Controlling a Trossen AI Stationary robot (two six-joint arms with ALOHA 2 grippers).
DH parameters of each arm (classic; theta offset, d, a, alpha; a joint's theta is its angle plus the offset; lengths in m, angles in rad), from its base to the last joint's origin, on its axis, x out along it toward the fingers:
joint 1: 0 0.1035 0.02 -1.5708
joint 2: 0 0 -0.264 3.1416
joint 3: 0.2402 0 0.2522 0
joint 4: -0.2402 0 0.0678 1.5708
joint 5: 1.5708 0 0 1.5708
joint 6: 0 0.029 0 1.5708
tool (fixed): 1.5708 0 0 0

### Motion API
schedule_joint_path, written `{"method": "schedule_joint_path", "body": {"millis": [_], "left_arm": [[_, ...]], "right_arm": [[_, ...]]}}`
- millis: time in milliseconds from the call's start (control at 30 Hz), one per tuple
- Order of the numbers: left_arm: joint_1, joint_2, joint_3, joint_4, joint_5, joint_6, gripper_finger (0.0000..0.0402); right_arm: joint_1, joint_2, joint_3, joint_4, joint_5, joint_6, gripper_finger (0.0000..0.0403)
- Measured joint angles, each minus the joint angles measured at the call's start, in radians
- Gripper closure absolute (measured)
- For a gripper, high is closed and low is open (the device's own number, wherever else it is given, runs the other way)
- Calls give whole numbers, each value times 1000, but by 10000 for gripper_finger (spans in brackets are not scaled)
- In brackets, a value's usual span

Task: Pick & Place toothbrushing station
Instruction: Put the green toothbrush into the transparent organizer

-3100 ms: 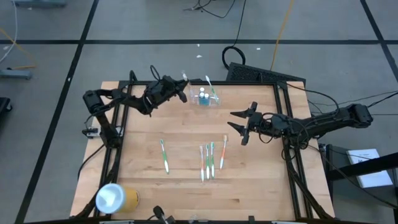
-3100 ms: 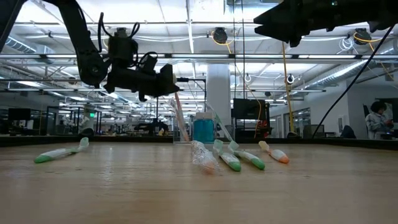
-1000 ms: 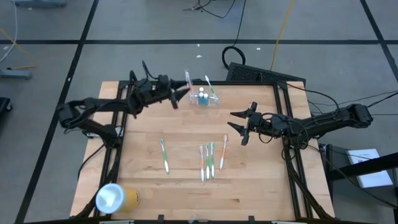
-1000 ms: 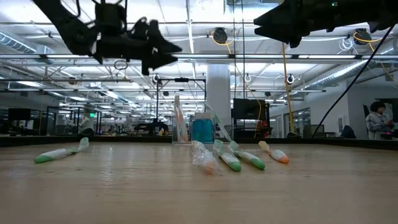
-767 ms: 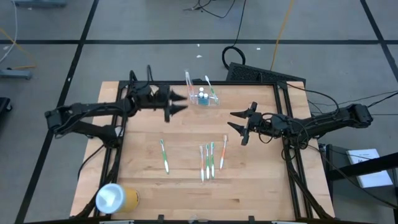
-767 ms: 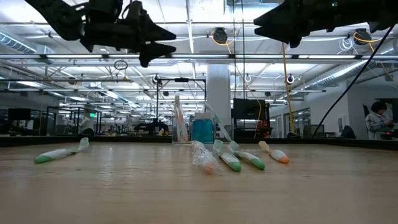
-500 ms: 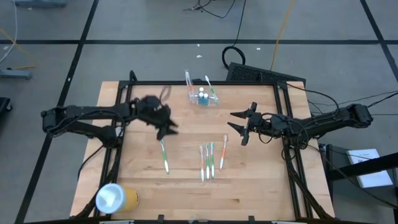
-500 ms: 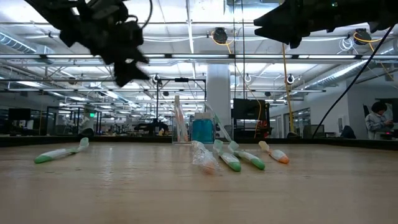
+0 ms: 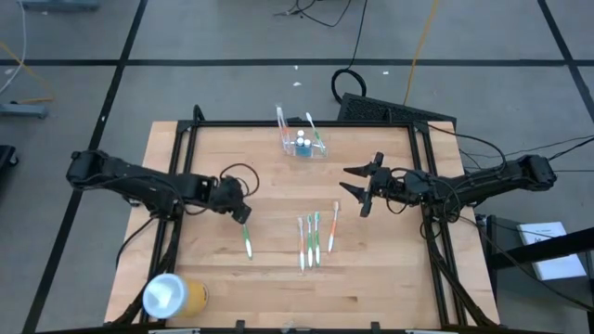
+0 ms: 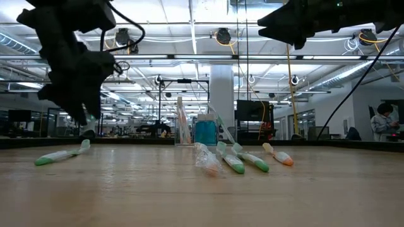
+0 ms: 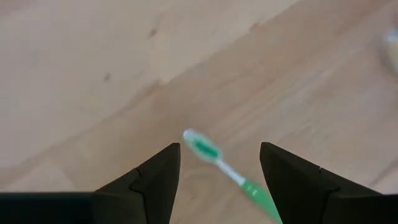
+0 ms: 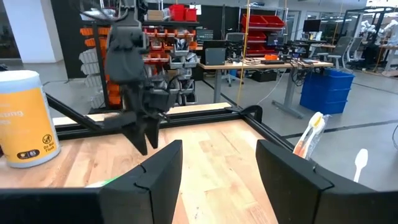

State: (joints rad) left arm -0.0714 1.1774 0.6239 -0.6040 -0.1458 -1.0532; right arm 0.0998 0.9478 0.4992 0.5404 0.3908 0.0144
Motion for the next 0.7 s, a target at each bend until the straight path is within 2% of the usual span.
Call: {"method": "schedule_joint_path", "body": {"millis": [200,467,700], "left_arm": [[-49,117,0,16,-3,-103,172],[-49,273,6,34,6,-199,172],[-35,314,9,29,7,-236,172]], "right_arm": [[0,0,0,-7,0,8,206],[0,0,0,-7,0,8,206],[0,0,0,-7,0,8,206]]}}
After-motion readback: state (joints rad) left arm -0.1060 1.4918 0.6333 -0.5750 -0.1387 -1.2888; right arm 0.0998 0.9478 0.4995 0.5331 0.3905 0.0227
